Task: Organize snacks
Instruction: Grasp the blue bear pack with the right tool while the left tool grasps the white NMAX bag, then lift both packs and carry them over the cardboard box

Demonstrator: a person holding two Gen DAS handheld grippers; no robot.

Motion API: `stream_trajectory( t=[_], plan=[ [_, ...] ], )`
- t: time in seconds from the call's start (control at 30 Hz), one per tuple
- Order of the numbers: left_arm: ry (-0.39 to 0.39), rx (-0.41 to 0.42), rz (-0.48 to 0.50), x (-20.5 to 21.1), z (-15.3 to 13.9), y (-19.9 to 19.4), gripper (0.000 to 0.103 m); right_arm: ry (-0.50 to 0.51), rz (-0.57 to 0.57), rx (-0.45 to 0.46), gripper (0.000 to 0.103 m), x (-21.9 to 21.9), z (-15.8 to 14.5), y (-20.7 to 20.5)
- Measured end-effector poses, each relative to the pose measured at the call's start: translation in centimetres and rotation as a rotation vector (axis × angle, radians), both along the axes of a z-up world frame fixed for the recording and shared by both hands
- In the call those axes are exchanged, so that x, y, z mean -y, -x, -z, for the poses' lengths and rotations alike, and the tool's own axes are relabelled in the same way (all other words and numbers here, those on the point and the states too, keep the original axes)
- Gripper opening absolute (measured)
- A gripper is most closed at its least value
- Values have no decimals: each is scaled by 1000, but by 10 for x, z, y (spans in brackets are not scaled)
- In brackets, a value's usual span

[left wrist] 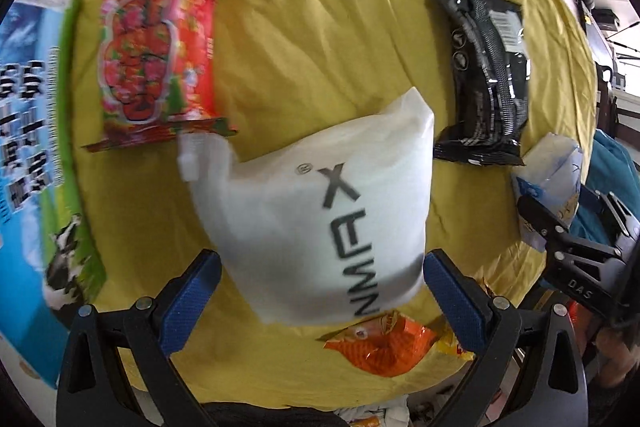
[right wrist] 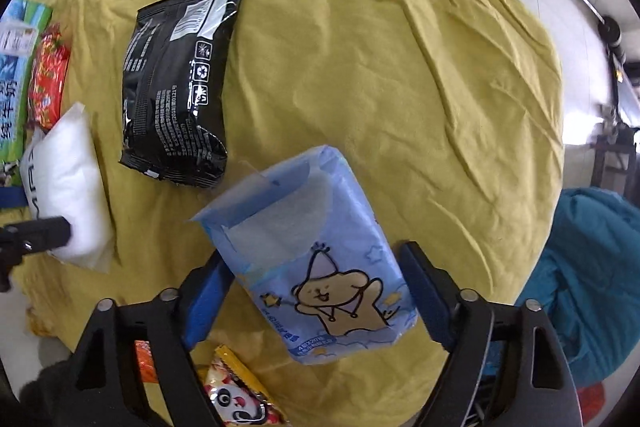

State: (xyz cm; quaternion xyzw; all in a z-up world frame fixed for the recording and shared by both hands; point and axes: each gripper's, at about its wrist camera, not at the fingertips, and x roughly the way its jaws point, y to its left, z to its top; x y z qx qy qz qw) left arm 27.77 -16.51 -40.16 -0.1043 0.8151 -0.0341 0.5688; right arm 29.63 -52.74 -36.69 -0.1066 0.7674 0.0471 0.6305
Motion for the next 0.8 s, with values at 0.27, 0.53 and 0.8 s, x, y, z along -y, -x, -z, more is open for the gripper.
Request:
stream_trajectory(
  t=[0.27,0.53,0.8],
  plan=[
    [-80,95,64,20,7,8,88,-135,372,-120,74,51,13,9],
    [-183,215,271,60,17,18,92,-38,297,-47,83,48,14,33],
    [-134,179,187,28,34,2,93,5,317,-39,72,47,44,66]
  ],
)
